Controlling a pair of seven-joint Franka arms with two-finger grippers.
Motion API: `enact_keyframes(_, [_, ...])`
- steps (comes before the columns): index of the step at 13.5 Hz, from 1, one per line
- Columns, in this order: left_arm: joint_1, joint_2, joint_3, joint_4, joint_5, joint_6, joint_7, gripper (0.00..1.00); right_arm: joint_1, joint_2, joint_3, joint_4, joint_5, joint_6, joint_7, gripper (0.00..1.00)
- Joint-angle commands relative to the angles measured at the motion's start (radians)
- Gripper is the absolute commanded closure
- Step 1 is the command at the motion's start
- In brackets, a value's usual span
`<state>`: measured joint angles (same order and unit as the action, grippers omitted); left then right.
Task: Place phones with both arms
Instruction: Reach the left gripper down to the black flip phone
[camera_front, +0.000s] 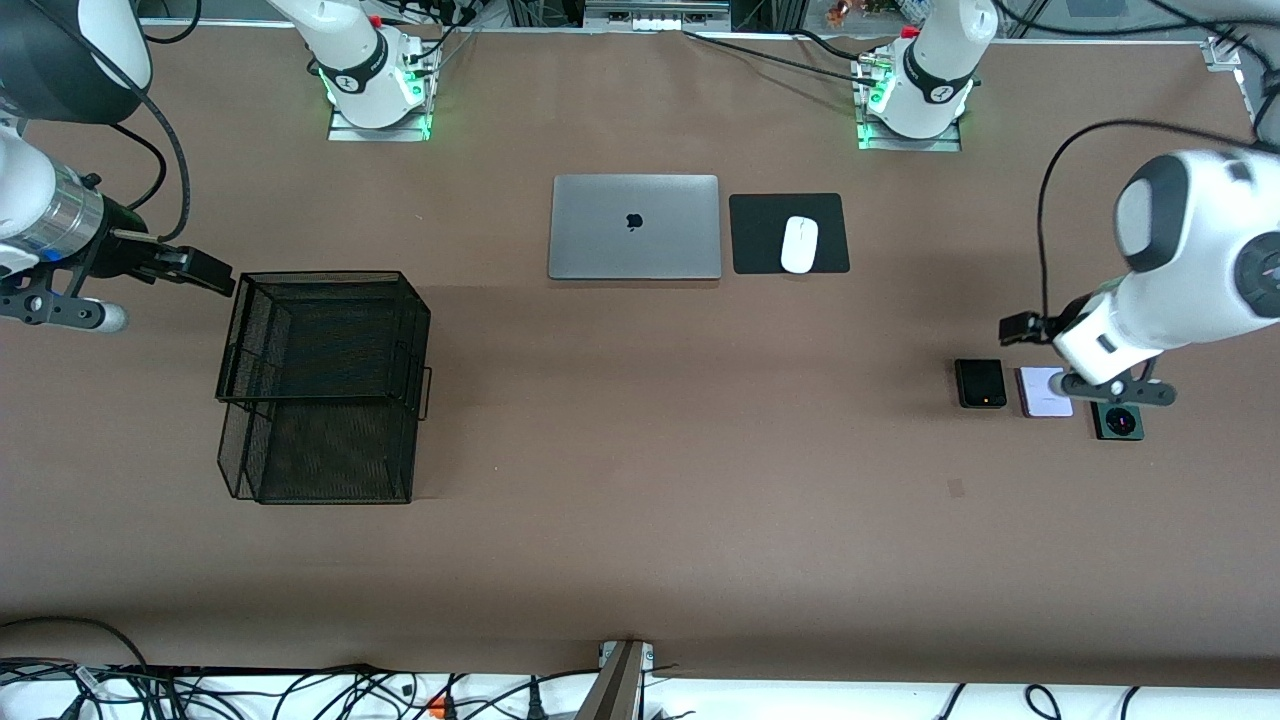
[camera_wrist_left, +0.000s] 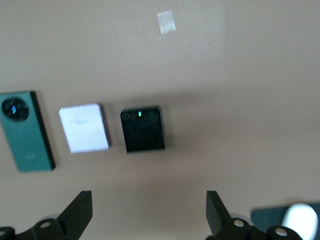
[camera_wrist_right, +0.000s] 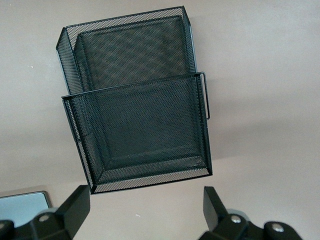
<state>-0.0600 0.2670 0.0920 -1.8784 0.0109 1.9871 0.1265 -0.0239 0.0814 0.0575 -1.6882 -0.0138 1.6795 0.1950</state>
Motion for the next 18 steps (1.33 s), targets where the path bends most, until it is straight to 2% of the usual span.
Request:
enact_keyframes(1, [0.014, -0.006, -0.002, -0.140, 0.009, 0.200, 0.024, 0.00, -0.005, -0.005, 0.007, 0.002, 0.017, -0.003, 0.007, 0.00])
enact_keyframes(7, [0.071, 0.109, -0.005, -0.243, 0.003, 0.479, 0.012, 0.00, -0.005, -0.005, 0.008, 0.001, 0.015, -0.009, -0.003, 0.00])
enact_keyframes(11, [0.071, 0.181, -0.008, -0.257, -0.005, 0.580, -0.001, 0.00, -0.004, -0.009, 0.010, -0.001, 0.015, -0.014, -0.003, 0.00])
enact_keyframes(18, [0.066, 0.218, -0.011, -0.269, -0.009, 0.642, -0.054, 0.00, -0.004, -0.009, 0.010, -0.002, 0.015, -0.020, 0.003, 0.00])
